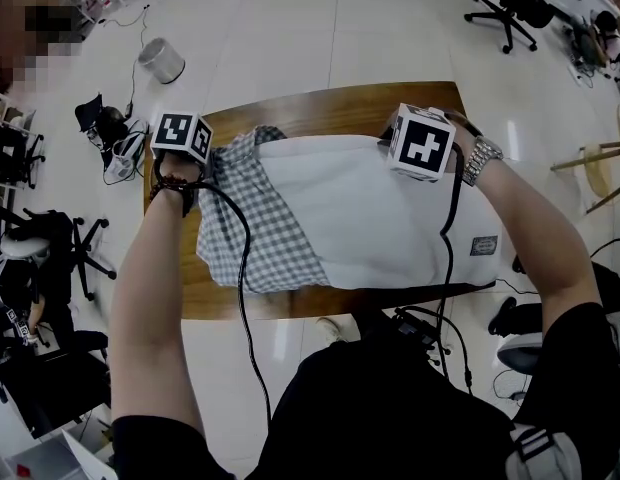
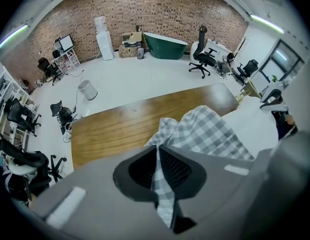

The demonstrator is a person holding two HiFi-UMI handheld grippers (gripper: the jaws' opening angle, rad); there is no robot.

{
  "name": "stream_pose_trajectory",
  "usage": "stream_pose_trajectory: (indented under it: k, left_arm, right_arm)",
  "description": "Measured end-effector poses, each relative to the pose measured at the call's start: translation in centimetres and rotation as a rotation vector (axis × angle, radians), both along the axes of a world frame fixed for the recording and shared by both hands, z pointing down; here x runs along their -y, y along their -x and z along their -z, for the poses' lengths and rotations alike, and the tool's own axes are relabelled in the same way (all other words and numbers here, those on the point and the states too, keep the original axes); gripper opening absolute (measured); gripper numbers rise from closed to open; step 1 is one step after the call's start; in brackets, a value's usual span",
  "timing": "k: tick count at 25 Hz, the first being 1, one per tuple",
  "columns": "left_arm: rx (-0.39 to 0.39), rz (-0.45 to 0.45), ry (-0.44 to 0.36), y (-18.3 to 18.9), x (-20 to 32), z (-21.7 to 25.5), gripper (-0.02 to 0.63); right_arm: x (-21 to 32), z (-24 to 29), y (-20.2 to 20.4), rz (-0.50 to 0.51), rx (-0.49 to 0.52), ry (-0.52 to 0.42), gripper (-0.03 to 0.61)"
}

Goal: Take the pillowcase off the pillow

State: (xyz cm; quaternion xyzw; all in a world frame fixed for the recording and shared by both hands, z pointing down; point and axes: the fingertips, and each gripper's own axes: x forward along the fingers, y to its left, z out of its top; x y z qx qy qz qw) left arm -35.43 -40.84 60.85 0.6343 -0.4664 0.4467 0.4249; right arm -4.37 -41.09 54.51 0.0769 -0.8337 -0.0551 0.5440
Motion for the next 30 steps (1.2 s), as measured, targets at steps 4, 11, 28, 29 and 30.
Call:
stream_pose_trajectory:
  k: [4, 11, 28, 29, 30]
  left_arm:
    - [0.034, 0.011, -0.009, 0.7, -0.3, 0.0, 0.017]
    - [0.065, 0.034, -0.022, 1.8, -0.7, 0.0, 0.017]
    - [0.114, 0.009, -0.172, 2.6, -5.0, 1.4, 0.048]
    - [0.111, 0.011, -0.191, 2.6, -5.4, 1.6, 0.064]
    - [0.106, 0.016, -0.209, 2.5, -5.8, 1.8, 0.065]
  right_arm:
    - [-1.0, -1.1, -0.6, -0.009, 0.011, 0.068, 0.009]
    - [-0.5, -0.5, -0.8, -0.011, -0.003, 0.016, 0.009]
    - [-1.2, -1.1, -2.9, -0.039, 0.016, -0.181, 0.081]
    - [-1.4, -0.7, -2.8, -0.046, 0.024, -0.2, 0.103]
    - [-1.6, -0.2, -2.8, -0.052, 0.034, -0.218, 0.121]
